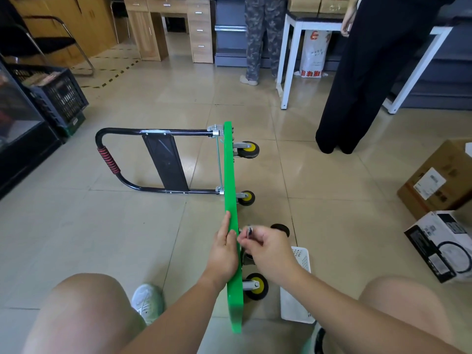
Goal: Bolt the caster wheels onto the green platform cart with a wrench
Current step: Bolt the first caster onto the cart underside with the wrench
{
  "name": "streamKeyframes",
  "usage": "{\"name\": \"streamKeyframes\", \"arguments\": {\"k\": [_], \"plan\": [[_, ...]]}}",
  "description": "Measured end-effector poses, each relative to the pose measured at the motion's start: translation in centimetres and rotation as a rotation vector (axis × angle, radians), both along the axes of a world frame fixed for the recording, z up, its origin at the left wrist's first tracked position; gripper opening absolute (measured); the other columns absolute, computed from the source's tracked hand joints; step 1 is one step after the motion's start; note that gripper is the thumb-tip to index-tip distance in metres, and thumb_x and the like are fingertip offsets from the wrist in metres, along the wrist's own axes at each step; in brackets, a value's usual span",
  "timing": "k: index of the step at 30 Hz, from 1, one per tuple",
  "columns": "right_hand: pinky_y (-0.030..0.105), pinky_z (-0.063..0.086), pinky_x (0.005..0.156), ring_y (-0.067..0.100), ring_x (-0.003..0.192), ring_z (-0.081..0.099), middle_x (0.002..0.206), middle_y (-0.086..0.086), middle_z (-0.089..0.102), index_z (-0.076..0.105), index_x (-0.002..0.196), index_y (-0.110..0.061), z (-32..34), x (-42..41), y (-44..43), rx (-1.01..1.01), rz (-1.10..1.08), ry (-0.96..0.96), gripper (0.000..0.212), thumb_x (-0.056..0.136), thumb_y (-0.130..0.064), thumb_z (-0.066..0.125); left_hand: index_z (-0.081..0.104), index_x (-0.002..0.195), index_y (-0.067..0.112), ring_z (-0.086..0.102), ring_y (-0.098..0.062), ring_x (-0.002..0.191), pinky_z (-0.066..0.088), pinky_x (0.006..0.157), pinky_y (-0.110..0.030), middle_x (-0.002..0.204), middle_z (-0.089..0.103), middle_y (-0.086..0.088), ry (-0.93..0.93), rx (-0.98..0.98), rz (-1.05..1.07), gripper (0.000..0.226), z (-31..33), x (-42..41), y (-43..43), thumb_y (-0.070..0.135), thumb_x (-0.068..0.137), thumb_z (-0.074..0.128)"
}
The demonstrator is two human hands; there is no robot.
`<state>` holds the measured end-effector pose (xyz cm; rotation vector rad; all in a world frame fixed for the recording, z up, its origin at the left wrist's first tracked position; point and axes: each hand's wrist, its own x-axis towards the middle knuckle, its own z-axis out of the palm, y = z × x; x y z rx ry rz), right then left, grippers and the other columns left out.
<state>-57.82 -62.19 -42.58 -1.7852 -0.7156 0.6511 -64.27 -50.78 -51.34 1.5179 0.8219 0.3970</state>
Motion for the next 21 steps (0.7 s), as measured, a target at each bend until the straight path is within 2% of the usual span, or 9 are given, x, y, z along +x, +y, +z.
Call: {"name": "streamKeyframes", "arguments": {"k": [4, 6, 7, 9, 10, 12, 13, 16, 21], "plan": [[0.026, 0.056, 0.085, 0.002, 0.088, 0.069, 0.088, -0.013, 0.073, 0.072, 0.082, -0.036, -1.9, -2.5, -2.6, 0.018, -0.044, -0.015, 0.046, 0.09, 0.008, 0.06, 0.032, 0.139, 0.074, 0.061, -0.018, 0.108, 0.049, 0.109, -0.044, 0.147, 0.051, -0.007, 0.032, -0.01, -0.002, 0.046, 0.6, 0.1, -0.2, 0.043, 0.105, 0.038], [0.027, 0.055, 0.089, 0.005, 0.096, 0.069, 0.095, -0.014, 0.074, 0.074, 0.087, -0.031, -2.8, -3.6, -4.0, 0.045, -0.022, -0.061, 0.046, 0.089, 0.011, 0.057, 0.03, 0.152, 0.06, 0.063, -0.011, 0.098, 0.053, 0.087, -0.019, 0.144, 0.049, 0.0, 0.033, 0.007, -0.013, 0.05, 0.7, 0.0, -0.2, 0.034, 0.11, 0.035], [0.021, 0.052, 0.09, 0.001, 0.1, 0.068, 0.1, -0.02, 0.073, 0.075, 0.093, -0.029, -3.1, -4.1, -4.7, 0.029, -0.006, -0.097, 0.043, 0.09, 0.01, 0.055, 0.029, 0.156, 0.055, 0.061, -0.005, 0.095, 0.049, 0.077, -0.01, 0.143, 0.048, 0.003, 0.033, 0.022, -0.019, 0.051, 0.6, 0.0, -0.2, 0.031, 0.112, 0.034], [0.011, 0.047, 0.09, -0.008, 0.102, 0.063, 0.103, -0.034, 0.068, 0.077, 0.108, -0.025, -3.4, -5.0, -5.7, 0.01, -0.018, -0.197, 0.038, 0.091, 0.002, 0.055, 0.026, 0.158, 0.052, 0.056, 0.003, 0.099, 0.041, 0.082, -0.013, 0.144, 0.046, 0.006, 0.045, 0.048, -0.026, 0.051, 0.5, -0.2, -0.1, 0.031, 0.112, 0.032], [0.013, 0.048, 0.091, -0.007, 0.102, 0.063, 0.103, -0.031, 0.068, 0.077, 0.11, -0.021, -3.6, -5.1, -5.9, 0.05, -0.038, -0.196, 0.033, 0.093, -0.002, 0.057, 0.026, 0.158, 0.053, 0.055, 0.004, 0.103, 0.039, 0.089, -0.018, 0.146, 0.045, 0.006, 0.049, 0.052, -0.024, 0.051, 0.7, -0.3, -0.2, 0.032, 0.112, 0.032], [0.024, 0.053, 0.091, 0.007, 0.1, 0.069, 0.101, -0.011, 0.075, 0.079, 0.1, -0.014, -3.6, -5.6, -6.0, 0.176, -0.118, -0.057, 0.019, 0.092, -0.004, 0.066, 0.025, 0.157, 0.054, 0.056, 0.001, 0.106, 0.039, 0.094, -0.024, 0.147, 0.046, 0.005, 0.048, 0.052, -0.021, 0.05, 0.8, -0.3, -0.2, 0.033, 0.112, 0.032], [0.024, 0.054, 0.089, 0.01, 0.096, 0.071, 0.097, -0.006, 0.076, 0.08, 0.092, -0.016, -3.2, -5.8, -6.0, 0.191, -0.158, -0.042, 0.021, 0.088, 0.001, 0.069, 0.025, 0.158, 0.053, 0.057, 0.0, 0.106, 0.041, 0.092, -0.023, 0.147, 0.047, 0.005, 0.046, 0.055, -0.025, 0.051, 0.9, -0.3, -0.2, 0.033, 0.112, 0.032], [0.011, 0.049, 0.081, -0.005, 0.086, 0.069, 0.087, -0.018, 0.076, 0.077, 0.084, -0.03, -2.0, -4.9, -6.1, 0.2, -0.26, 0.027, 0.042, 0.086, 0.011, 0.066, 0.025, 0.16, 0.048, 0.055, 0.004, 0.104, 0.039, 0.075, -0.003, 0.146, 0.045, 0.008, 0.041, 0.059, -0.031, 0.051, 0.8, -0.2, -0.3, 0.031, 0.112, 0.032], [0.028, 0.057, 0.085, 0.013, 0.09, 0.071, 0.087, -0.004, 0.076, 0.075, 0.08, -0.025, -0.1, -0.6, -4.1, 0.174, -0.266, 0.134, 0.03, 0.091, 0.001, 0.066, 0.021, 0.161, 0.048, 0.055, 0.003, 0.099, 0.04, 0.068, -0.004, 0.144, 0.045, 0.008, 0.05, 0.042, -0.036, 0.052, 0.7, -0.1, -0.4, 0.03, 0.113, 0.03]]}}
